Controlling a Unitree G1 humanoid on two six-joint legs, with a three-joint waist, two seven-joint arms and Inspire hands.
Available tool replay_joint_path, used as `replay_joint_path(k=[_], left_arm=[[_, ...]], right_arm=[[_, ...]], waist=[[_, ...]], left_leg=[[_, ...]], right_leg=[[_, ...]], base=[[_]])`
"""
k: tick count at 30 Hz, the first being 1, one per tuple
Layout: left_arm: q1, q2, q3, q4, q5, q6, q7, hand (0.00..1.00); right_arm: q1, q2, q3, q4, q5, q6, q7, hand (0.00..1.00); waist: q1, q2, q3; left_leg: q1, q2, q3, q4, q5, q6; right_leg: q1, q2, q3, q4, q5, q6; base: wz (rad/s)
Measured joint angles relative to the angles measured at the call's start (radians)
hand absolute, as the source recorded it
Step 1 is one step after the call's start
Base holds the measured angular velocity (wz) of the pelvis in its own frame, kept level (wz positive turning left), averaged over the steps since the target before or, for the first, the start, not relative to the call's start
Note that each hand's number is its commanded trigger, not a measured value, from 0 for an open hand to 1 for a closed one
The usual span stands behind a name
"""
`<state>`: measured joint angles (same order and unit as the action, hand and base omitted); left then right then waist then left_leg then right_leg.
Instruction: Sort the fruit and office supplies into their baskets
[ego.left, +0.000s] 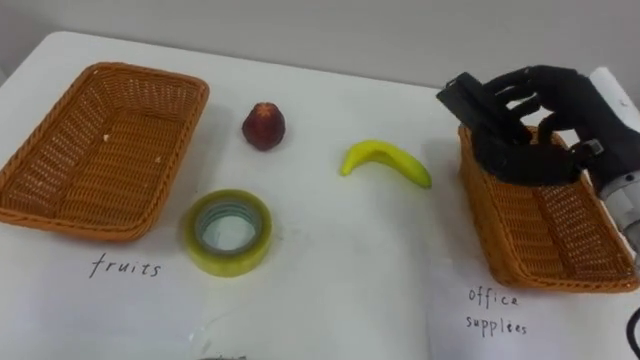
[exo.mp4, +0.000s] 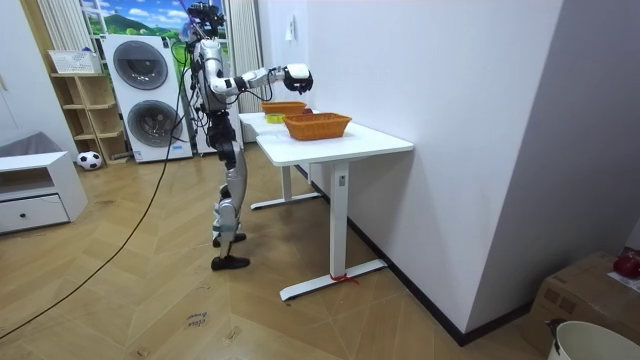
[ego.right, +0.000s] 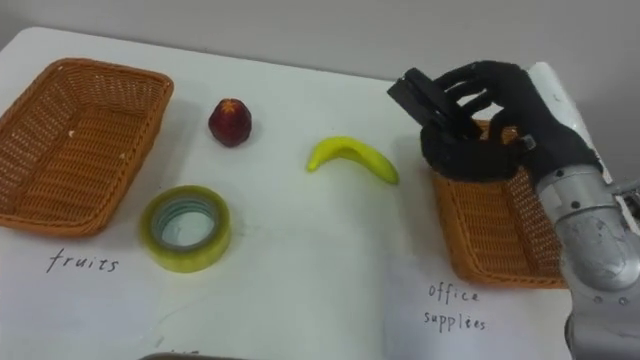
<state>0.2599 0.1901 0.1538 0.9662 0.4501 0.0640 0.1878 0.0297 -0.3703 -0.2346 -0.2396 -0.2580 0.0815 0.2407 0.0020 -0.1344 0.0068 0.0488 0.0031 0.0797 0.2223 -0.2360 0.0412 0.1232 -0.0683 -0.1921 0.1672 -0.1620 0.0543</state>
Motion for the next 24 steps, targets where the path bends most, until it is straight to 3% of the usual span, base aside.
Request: replay_joint_path(k=[14,24], left_arm=[[0.007,-0.003,0.016,-0.005,-0.004,0.000,0.005,0.00],[0.013,-0.003,0.015,-0.015,-0.004,0.001,0.006,0.00]], right_arm=[[0.011,-0.006,-0.036,0.095,0.095,0.006,-0.078,1.00],[0.041,-0.008,-0.045,0.174,0.095,0.006,-0.119,1.00]], waist=[[-0.052,-0.005,-0.0043],[-0.049,0.005,-0.0117]], left_leg=[[0.005,0.000,0.004,-0.005,0.000,0.000],[0.019,0.002,0.027,-0.017,0.000,0.000]], right_leg=[[0.002,0.001,-0.003,0.000,0.000,0.000],[0.000,0.000,-0.002,0.000,0.000,0.000]], base=[[-0.01],[-0.07]])
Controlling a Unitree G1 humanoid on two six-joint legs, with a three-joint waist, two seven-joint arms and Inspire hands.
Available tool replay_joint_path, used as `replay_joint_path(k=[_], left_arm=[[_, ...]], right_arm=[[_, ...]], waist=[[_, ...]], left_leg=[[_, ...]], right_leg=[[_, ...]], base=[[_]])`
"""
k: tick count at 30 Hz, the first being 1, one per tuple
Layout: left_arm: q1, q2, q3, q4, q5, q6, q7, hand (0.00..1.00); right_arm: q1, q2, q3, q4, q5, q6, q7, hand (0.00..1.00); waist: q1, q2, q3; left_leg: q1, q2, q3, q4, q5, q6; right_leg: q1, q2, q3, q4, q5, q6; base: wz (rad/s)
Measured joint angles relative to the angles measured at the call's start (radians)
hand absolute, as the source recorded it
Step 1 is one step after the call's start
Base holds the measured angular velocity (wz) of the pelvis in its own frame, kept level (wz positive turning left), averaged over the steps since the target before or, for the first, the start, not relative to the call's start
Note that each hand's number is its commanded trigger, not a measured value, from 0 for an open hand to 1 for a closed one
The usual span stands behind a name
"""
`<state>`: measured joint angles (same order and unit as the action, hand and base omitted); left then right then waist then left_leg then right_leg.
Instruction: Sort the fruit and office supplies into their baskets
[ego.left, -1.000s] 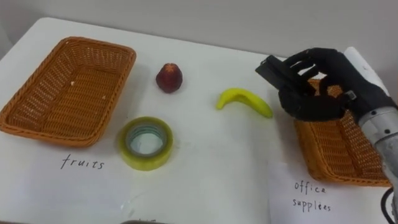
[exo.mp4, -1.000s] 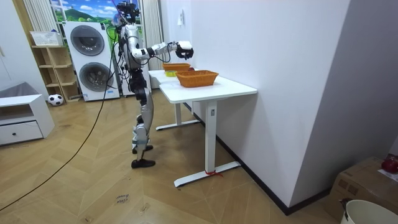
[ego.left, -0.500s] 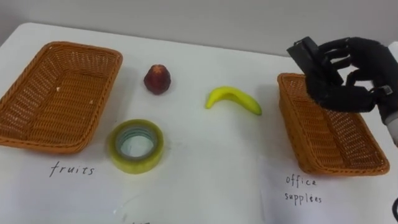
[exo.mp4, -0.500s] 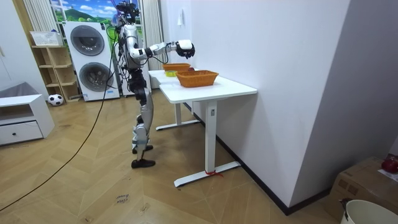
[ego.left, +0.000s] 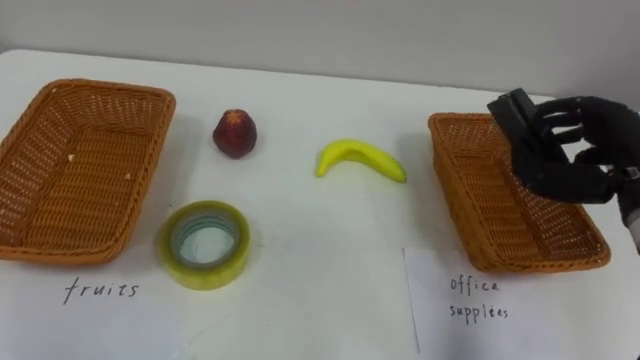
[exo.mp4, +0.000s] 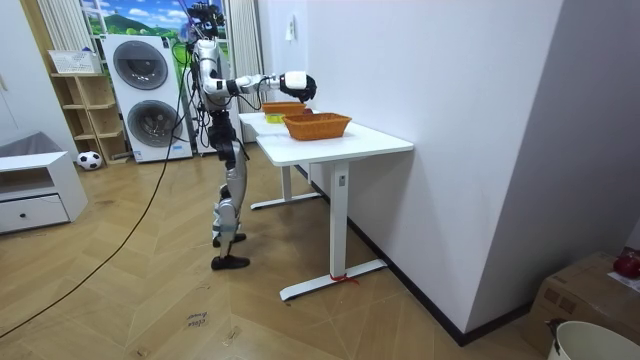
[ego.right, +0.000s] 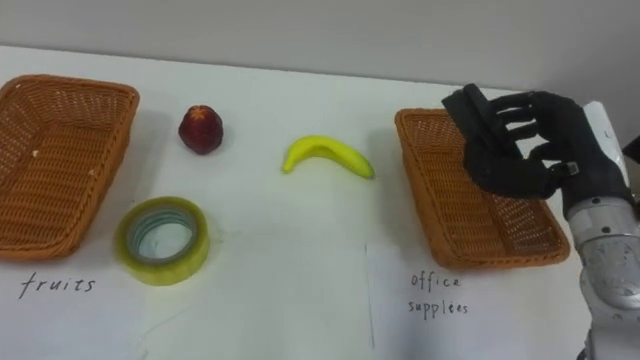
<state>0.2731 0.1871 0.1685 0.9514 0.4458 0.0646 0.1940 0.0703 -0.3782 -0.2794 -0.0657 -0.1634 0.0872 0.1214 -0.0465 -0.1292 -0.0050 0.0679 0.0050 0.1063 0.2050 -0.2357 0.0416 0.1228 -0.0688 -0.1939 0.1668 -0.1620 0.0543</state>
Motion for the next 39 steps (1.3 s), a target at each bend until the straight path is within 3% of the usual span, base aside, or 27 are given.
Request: replay_joint_path(k=[4,10,25,39], left_arm=[[-0.002,0.001,-0.001,0.000,-0.001,0.001,0.000,0.00],[-0.008,0.004,-0.001,-0.004,-0.002,0.001,-0.007,0.00],[-0.028,0.005,-0.009,-0.031,-0.002,0.000,-0.008,0.00],[-0.040,0.005,-0.010,-0.024,-0.005,-0.001,-0.007,0.00]], right_arm=[[-0.001,-0.004,0.000,0.086,0.015,0.000,0.002,1.00],[-0.001,-0.005,0.000,0.133,0.015,0.001,0.015,1.00],[-0.001,-0.005,0.024,0.182,-0.022,0.002,0.068,1.00],[-0.001,-0.005,0.050,0.207,-0.096,0.002,0.108,1.00]], waist=[[0.000,-0.006,0.0000],[0.000,-0.010,0.0075],[0.005,-0.002,0.0115],[0.027,-0.002,0.0094]], left_leg=[[0.002,0.005,0.002,0.000,0.000,0.000],[-0.001,0.006,0.004,0.000,0.000,0.000],[-0.001,0.000,0.001,-0.001,0.000,0.000],[0.012,0.002,0.002,-0.001,0.000,0.000]], right_leg=[[0.001,-0.001,-0.001,0.000,0.000,0.000],[-0.003,0.000,-0.002,0.000,0.000,0.000],[-0.006,0.001,0.006,0.000,0.000,0.000],[0.001,0.001,0.029,0.000,0.000,0.000]], base=[[-0.01],[0.00],[0.00],[0.00]])
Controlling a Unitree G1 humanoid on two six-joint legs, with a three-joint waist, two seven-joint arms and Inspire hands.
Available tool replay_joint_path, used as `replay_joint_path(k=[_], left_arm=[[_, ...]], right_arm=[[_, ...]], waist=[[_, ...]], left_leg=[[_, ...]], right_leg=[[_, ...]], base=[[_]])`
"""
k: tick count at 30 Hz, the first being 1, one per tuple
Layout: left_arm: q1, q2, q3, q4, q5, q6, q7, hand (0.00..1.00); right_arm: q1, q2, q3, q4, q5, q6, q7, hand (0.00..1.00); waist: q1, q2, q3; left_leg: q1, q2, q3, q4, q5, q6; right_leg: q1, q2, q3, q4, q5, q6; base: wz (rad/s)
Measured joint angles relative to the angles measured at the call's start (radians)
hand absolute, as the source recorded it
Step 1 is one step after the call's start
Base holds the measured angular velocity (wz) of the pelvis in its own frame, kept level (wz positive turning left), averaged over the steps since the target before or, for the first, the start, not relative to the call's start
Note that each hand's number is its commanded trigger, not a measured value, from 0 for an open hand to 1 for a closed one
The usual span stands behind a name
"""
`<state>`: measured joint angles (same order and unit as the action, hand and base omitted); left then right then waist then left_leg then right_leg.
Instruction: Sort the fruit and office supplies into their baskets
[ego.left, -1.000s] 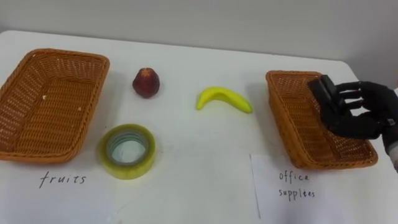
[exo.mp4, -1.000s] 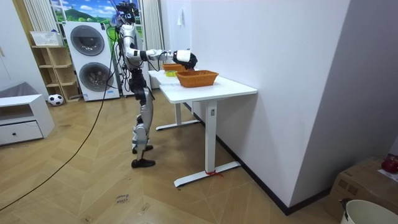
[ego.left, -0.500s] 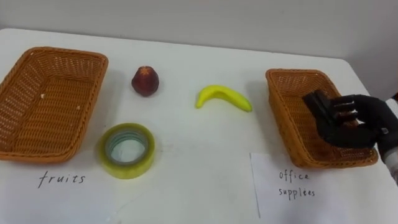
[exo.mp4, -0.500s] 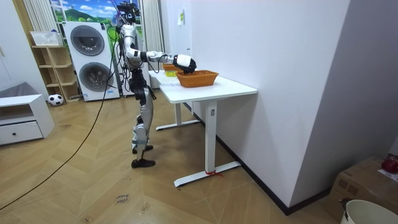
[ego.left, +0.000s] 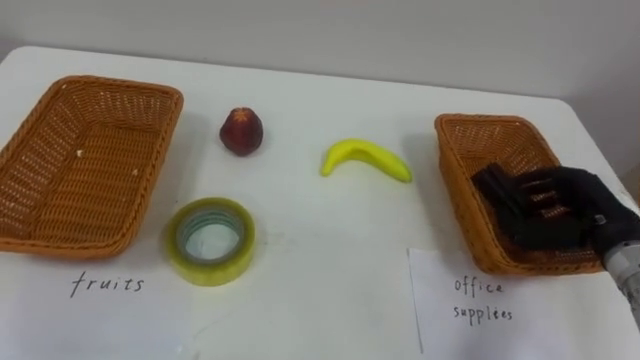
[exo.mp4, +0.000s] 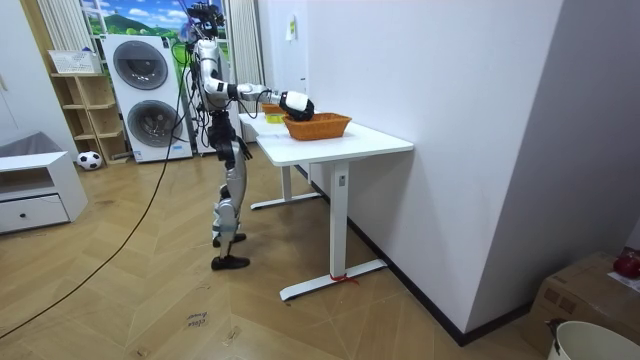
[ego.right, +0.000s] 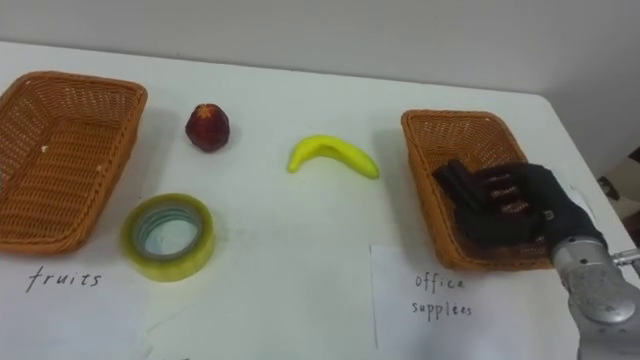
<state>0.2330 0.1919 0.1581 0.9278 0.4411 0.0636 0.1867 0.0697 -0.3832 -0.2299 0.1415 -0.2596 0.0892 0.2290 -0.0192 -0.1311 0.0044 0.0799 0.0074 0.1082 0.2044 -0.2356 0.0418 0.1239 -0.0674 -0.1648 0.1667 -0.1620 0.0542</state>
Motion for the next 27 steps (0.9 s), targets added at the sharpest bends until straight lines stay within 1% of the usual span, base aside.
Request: replay_joint_path(k=[6,8,11,24,25,26,27], left_arm=[[0.008,0.000,0.006,0.014,0.000,0.000,0.000,0.00],[0.008,0.000,0.006,0.015,0.000,0.000,0.000,0.00],[0.007,0.000,0.005,0.015,0.000,0.000,0.000,0.00],[0.002,0.001,0.004,0.016,-0.001,0.000,0.002,0.00],[0.001,0.001,0.003,0.016,-0.001,0.000,0.002,0.00],[0.000,0.001,0.001,0.016,-0.001,0.000,0.002,0.00],[-0.001,0.001,-0.001,0.016,-0.001,0.000,0.002,0.00]], right_arm=[[0.000,0.000,0.002,0.000,-0.023,0.000,0.025,1.00],[0.000,-0.001,0.004,0.000,-0.023,0.000,0.030,1.00],[0.000,-0.001,0.008,0.000,-0.023,0.000,0.041,1.00],[-0.003,-0.005,0.012,-0.004,-0.027,0.000,0.097,1.00],[-0.004,-0.006,0.012,-0.004,-0.029,0.000,0.097,0.62],[-0.004,-0.006,0.012,-0.004,-0.029,0.000,0.098,0.50],[-0.004,-0.006,0.012,-0.004,-0.029,0.000,0.098,0.00]], waist=[[0.001,-0.007,-0.0035],[0.006,-0.012,-0.0031],[0.011,-0.017,-0.0045],[0.024,-0.017,-0.0033],[0.024,-0.017,-0.0031],[0.024,-0.017,-0.0031],[0.024,-0.017,-0.0030]], left_leg=[[0.000,0.000,0.001,-0.001,0.000,0.000],[0.001,0.002,0.002,-0.001,0.000,0.000],[0.001,0.001,0.003,0.000,0.000,0.000],[-0.005,-0.003,-0.004,-0.002,0.000,0.000],[-0.005,-0.003,-0.004,-0.002,0.000,0.000],[-0.005,-0.003,-0.004,-0.001,0.000,0.000],[-0.005,-0.003,-0.004,-0.001,0.000,0.000]], right_leg=[[0.004,0.000,-0.005,0.001,0.000,0.000],[0.004,0.000,-0.006,0.001,0.000,0.000],[0.004,0.000,-0.007,0.001,0.000,0.000],[0.001,0.000,-0.026,0.000,0.000,0.000],[0.001,0.000,-0.025,0.000,0.000,0.000],[0.001,-0.001,-0.024,0.000,0.000,0.000],[0.001,-0.001,-0.024,0.000,0.000,0.000]], base=[[0.00],[0.00],[0.00],[0.00],[0.00],[0.00],[0.00]])
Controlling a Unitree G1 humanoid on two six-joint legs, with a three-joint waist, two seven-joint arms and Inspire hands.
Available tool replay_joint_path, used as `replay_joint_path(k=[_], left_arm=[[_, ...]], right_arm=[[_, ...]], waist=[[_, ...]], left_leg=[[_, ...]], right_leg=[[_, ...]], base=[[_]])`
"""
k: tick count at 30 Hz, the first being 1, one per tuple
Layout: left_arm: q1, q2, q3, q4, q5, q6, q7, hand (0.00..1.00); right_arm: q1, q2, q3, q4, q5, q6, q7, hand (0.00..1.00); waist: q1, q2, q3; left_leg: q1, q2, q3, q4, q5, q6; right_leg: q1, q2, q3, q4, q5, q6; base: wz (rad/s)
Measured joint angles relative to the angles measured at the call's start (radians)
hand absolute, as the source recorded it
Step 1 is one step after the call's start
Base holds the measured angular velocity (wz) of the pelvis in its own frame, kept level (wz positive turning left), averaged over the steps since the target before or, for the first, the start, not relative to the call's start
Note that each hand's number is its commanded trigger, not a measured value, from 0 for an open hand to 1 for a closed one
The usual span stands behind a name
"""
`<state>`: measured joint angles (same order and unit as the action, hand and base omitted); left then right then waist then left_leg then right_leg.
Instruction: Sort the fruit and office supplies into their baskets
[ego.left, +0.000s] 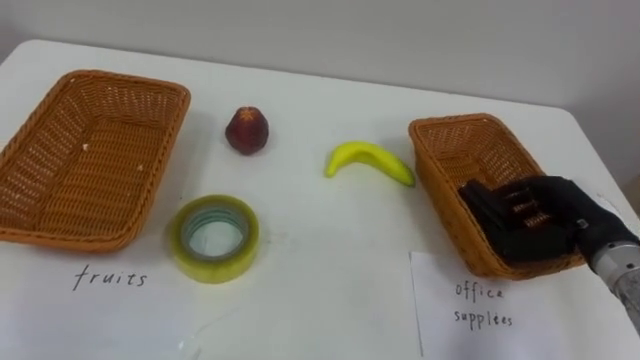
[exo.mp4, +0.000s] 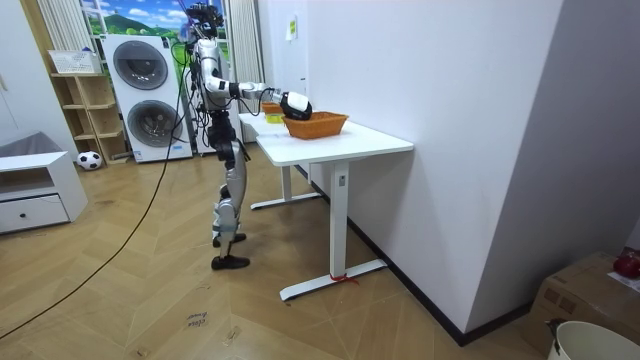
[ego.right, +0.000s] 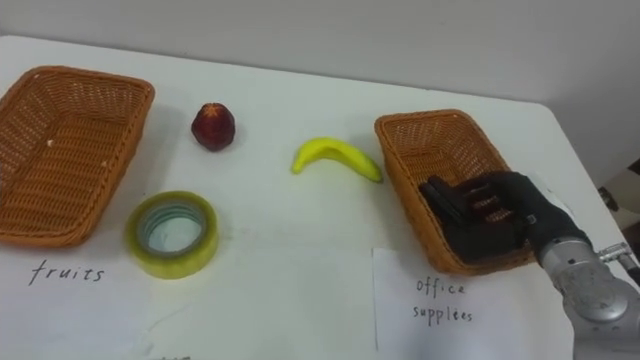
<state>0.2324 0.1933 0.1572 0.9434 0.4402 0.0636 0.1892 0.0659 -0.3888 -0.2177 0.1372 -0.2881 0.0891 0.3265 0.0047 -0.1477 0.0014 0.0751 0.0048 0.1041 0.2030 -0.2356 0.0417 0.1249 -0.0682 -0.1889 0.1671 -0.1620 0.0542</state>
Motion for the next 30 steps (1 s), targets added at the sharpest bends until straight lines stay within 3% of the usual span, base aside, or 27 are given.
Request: replay_joint_path(k=[7,20,30], left_arm=[[-0.002,0.001,-0.005,0.001,0.000,0.000,0.000,0.00],[0.000,0.001,-0.004,0.002,0.000,0.000,0.000,0.00],[-0.003,0.003,-0.005,0.001,0.000,0.000,0.000,0.00]], right_arm=[[0.000,0.000,0.000,0.000,-0.001,0.000,0.002,0.00],[-0.002,0.000,0.001,-0.001,0.002,0.000,0.005,0.00],[-0.003,0.000,0.001,-0.001,0.005,-0.002,0.004,0.00]], waist=[[0.000,0.002,0.0045],[0.004,-0.006,0.0014],[0.003,0.001,0.0058]], left_leg=[[0.000,0.002,0.000,0.000,0.000,0.000],[-0.003,0.001,-0.001,0.000,0.000,0.000],[-0.002,0.004,-0.001,0.000,0.000,0.000]], right_leg=[[0.000,-0.001,0.000,0.000,0.000,0.000],[-0.002,-0.001,-0.005,0.000,0.000,0.000],[-0.003,-0.001,-0.004,0.000,0.000,0.000]], base=[[0.00],[0.00],[0.00]])
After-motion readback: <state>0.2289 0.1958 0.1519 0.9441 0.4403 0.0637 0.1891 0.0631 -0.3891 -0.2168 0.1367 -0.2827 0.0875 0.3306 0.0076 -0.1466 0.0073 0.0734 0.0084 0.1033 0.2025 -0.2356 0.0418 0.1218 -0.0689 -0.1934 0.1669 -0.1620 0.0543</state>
